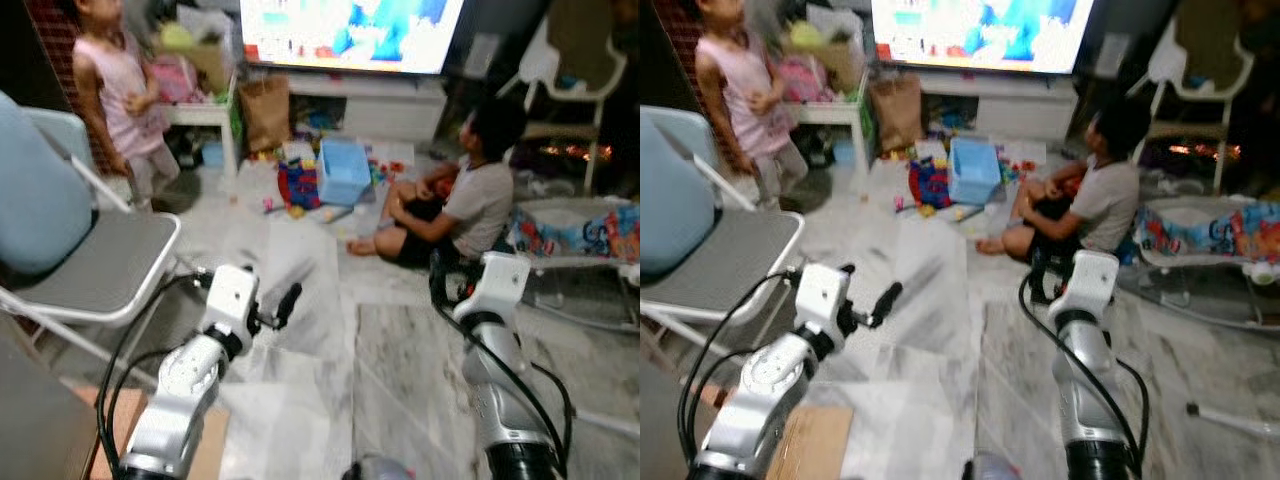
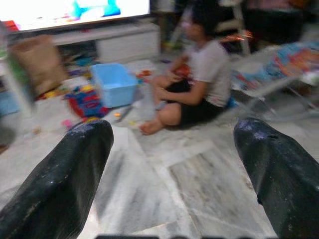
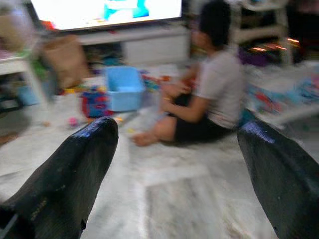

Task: Restocking fridge

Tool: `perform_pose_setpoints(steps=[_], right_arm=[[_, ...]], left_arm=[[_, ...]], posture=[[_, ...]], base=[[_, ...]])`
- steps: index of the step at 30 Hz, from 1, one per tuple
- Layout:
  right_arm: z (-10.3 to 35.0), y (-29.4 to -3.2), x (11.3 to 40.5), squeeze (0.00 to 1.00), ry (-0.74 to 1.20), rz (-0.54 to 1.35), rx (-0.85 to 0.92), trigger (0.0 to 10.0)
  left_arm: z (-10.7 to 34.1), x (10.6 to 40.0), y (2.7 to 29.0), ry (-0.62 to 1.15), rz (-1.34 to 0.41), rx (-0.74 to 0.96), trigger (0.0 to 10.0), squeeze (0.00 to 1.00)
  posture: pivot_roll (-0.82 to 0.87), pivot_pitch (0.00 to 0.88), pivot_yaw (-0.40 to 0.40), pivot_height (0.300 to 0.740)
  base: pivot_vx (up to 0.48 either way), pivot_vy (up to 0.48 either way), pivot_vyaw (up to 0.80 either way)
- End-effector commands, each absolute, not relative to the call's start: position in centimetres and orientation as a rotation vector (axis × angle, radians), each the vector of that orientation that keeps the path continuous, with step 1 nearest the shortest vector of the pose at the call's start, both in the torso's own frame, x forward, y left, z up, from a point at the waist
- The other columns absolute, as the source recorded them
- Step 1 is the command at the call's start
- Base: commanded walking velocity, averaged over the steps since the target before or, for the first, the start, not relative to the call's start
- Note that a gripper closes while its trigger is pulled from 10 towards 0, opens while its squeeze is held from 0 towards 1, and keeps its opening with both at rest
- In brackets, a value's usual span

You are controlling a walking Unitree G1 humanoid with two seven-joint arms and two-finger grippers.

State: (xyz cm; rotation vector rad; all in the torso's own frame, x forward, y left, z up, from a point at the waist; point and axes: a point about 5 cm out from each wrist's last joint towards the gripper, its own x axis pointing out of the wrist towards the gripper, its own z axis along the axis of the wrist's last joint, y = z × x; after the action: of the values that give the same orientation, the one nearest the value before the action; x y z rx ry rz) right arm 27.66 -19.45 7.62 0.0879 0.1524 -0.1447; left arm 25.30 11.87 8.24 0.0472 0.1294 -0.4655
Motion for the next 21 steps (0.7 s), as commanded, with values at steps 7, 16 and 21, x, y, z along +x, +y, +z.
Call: perform_pose_setpoints(steps=[7,16,21], right_arm=[[9.1,-20.1,28.7,0.00,0.100,-0.170,0.081,10.0],[9.0,-20.0,28.4,0.00,0.107,-0.171,0.080,10.0],[8.9,-19.8,28.3,0.00,0.112,-0.173,0.085,10.0]], left_arm=[[9.5,25.9,11.3,0.066,-0.542,0.027,10.0,0.00],[9.8,25.7,11.1,0.053,-0.554,-0.003,10.0,0.00],[9.9,25.6,11.1,0.052,-0.556,-0.009,10.0,0.00]], posture=[[0.00,0.000,-0.010,0.740],[0.00,0.000,-0.013,0.740],[0.00,0.000,-0.011,0.740]], base=[[0.000,0.000,-0.80],[0.000,0.000,-0.80],[0.000,0.000,-0.80]])
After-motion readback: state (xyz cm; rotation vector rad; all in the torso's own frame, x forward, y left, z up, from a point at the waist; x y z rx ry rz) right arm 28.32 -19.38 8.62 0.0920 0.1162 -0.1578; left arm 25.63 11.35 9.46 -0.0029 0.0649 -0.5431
